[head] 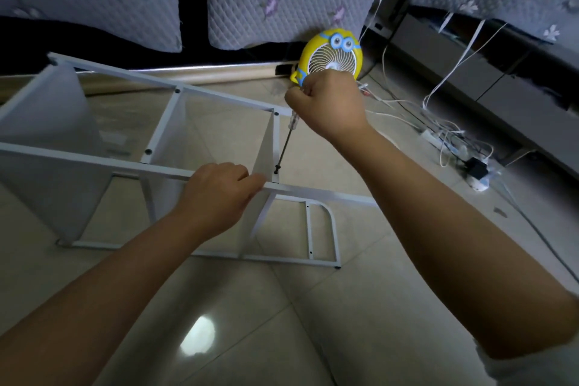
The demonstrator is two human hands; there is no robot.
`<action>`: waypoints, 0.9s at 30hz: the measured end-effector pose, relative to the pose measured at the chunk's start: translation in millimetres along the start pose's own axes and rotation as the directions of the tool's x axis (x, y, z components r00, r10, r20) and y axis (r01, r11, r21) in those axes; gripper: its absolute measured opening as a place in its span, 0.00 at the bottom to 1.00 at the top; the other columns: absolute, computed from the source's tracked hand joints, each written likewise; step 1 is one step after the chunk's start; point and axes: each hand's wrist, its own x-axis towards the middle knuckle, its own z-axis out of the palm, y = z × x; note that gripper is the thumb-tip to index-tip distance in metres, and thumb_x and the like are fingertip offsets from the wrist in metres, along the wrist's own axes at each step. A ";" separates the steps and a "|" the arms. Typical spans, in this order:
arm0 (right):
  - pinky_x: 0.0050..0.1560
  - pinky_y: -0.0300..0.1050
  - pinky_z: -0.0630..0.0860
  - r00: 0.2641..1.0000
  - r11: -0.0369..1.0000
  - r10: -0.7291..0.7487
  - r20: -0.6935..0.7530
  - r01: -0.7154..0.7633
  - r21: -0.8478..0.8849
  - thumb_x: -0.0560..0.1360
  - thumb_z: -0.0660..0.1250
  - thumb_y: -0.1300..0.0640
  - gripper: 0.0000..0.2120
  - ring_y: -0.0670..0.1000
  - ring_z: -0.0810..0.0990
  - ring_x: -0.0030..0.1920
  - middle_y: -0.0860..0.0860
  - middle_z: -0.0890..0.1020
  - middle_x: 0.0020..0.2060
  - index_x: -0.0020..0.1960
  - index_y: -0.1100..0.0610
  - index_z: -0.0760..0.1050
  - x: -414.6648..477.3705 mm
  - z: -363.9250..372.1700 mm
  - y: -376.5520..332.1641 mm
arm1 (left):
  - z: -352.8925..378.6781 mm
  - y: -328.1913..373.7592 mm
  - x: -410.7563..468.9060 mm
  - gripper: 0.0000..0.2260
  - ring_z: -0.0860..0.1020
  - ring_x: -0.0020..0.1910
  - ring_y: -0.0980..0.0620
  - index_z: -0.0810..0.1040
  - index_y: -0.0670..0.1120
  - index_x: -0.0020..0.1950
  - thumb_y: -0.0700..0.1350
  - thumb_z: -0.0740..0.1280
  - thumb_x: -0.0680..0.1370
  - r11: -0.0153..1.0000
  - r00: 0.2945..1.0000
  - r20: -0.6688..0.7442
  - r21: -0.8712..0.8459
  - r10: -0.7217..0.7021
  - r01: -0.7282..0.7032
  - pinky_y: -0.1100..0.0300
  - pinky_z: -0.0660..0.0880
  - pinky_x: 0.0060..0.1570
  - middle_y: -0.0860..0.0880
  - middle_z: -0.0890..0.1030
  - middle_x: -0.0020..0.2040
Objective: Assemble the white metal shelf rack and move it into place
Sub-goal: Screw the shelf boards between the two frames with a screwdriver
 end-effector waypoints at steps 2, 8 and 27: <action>0.32 0.45 0.56 0.999 0.997 -0.013 -0.035 0.011 -0.072 0.75 0.59 0.55 0.20 0.56 0.66 0.37 0.56 0.66 0.26 0.27 0.57 0.60 -2.9 -0.1 1.2 | -1.0 -0.7 0.8 0.15 0.73 0.22 0.45 0.82 0.41 0.42 0.44 0.56 0.73 1.000 1.000 -0.018 0.010 0.010 -0.010 0.60 0.68 0.23 0.44 0.75 0.26; 0.29 0.28 0.64 0.988 0.847 -0.153 0.023 0.119 0.518 0.76 0.64 0.62 0.07 0.38 0.70 0.25 0.43 0.69 0.24 0.42 0.65 0.76 -12.6 3.8 10.0 | -2.5 -0.4 1.3 0.11 0.73 0.22 0.45 0.82 0.42 0.42 0.43 0.61 0.72 0.999 1.000 -0.016 0.031 0.020 -0.020 0.60 0.68 0.23 0.45 0.75 0.26; 0.27 0.34 0.67 0.985 0.955 -0.157 0.069 0.133 0.265 0.78 0.61 0.56 0.20 0.46 0.76 0.21 0.51 0.73 0.21 0.28 0.53 0.61 -11.1 4.0 -5.1 | 1.0 2.2 1.7 0.10 0.75 0.23 0.47 0.83 0.41 0.40 0.43 0.63 0.71 0.999 0.996 -0.079 0.003 0.047 -0.047 0.62 0.70 0.24 0.45 0.78 0.27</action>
